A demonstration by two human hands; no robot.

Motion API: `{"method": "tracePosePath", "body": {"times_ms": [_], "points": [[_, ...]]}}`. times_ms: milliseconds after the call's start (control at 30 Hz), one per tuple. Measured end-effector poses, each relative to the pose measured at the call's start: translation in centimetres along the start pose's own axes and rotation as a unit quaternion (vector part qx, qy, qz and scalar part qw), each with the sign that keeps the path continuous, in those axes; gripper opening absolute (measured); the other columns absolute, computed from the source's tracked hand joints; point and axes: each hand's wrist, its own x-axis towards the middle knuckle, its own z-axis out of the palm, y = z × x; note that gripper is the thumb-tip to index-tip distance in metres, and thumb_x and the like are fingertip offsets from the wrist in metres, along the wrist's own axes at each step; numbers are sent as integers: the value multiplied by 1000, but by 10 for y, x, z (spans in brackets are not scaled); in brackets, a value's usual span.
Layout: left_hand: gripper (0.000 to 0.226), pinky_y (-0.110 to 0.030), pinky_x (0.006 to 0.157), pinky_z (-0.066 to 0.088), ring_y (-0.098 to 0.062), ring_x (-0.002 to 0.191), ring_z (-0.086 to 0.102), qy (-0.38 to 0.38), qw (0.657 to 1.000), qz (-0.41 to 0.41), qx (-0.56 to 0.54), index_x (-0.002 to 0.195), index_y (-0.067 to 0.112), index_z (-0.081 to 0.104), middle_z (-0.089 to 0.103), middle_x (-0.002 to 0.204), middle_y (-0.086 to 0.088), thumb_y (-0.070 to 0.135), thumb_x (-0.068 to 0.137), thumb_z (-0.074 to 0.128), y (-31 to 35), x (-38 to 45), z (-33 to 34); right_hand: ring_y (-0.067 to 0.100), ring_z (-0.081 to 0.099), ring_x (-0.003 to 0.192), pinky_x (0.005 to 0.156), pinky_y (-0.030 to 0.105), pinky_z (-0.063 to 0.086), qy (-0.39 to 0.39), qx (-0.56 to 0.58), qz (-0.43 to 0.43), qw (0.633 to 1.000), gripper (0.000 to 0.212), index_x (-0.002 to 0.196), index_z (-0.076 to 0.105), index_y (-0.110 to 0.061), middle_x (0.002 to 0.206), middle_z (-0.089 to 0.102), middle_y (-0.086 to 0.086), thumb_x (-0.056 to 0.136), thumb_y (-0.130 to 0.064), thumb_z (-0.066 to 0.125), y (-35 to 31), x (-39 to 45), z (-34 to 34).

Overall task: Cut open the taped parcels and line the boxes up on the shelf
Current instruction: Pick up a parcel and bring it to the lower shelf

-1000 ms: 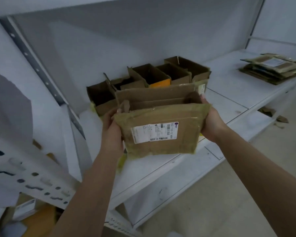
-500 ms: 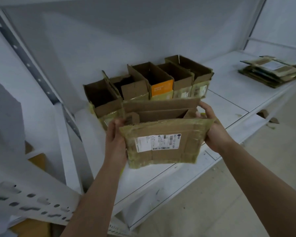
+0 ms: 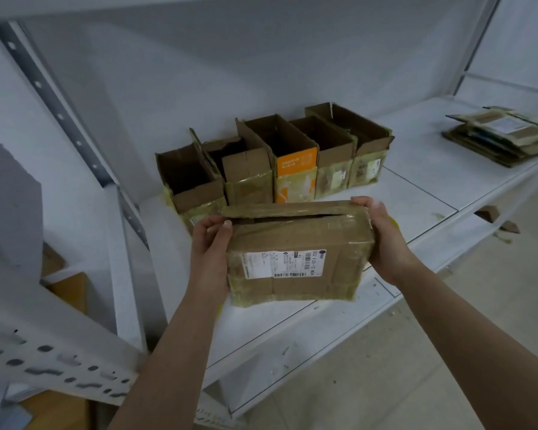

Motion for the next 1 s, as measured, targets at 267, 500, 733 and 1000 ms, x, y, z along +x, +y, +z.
{"method": "tracePosePath", "body": {"times_ms": [267, 500, 733, 1000], "points": [[33, -45, 105, 41, -19, 126, 47, 50, 887, 165, 428, 122, 29, 47, 53, 128, 7, 30, 93, 62, 37, -1, 15, 8, 65, 63, 48, 22, 49, 10, -27, 7, 1000, 27, 99, 57, -37, 92, 62, 0, 99, -13, 45, -3, 6, 0], [86, -54, 119, -9, -22, 150, -15, -220, 605, 96, 759, 154, 36, -5, -8, 164, 0, 75, 77, -7, 35, 12, 63, 12, 64, 87, 65, 21, 52, -44, -109, 6, 993, 13, 111, 53, -37, 104, 59, 0, 103, -34, 44, -8, 6, -8], [94, -51, 118, -4, -21, 150, -13, -228, 566, 81, 788, 153, 39, -10, -12, 164, 2, 79, 69, -16, 28, 18, 61, 29, 47, 129, 113, 44, 32, 8, -391, 9, 920, 44, 139, 46, -23, 137, 53, 7, 96, -21, 57, 4, 40, -69], [93, -49, 118, -3, -18, 150, -12, -220, 580, 77, 780, 153, 40, -5, -9, 164, 4, 80, 70, -12, 28, 19, 61, 19, 23, 144, 117, 42, 18, -47, -807, -15, 589, 60, 143, 40, -34, 140, 51, -6, 87, -14, 50, 38, 47, -86]]}}
